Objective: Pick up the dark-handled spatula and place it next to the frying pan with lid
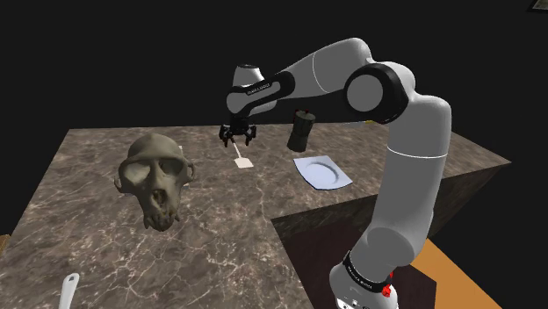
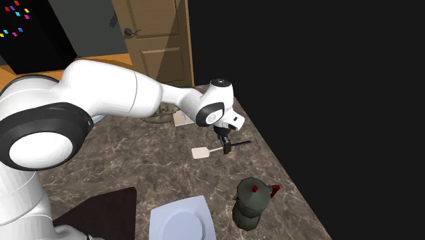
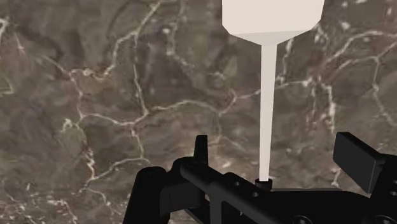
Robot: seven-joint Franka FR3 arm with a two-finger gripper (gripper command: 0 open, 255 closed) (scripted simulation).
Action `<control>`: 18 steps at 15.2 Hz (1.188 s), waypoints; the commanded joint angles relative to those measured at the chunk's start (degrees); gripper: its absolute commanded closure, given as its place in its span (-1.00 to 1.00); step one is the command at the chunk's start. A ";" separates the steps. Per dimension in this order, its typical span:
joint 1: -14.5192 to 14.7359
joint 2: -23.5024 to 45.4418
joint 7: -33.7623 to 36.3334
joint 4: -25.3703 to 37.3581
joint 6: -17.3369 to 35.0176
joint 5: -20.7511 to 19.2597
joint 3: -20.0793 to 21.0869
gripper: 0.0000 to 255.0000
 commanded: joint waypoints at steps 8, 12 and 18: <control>-0.05 0.24 -0.07 0.08 0.19 0.01 -0.02 1.00; -0.05 0.24 -0.07 0.08 0.19 0.01 -0.02 1.00; -0.05 -0.52 -0.10 0.60 -1.09 0.02 -0.02 1.00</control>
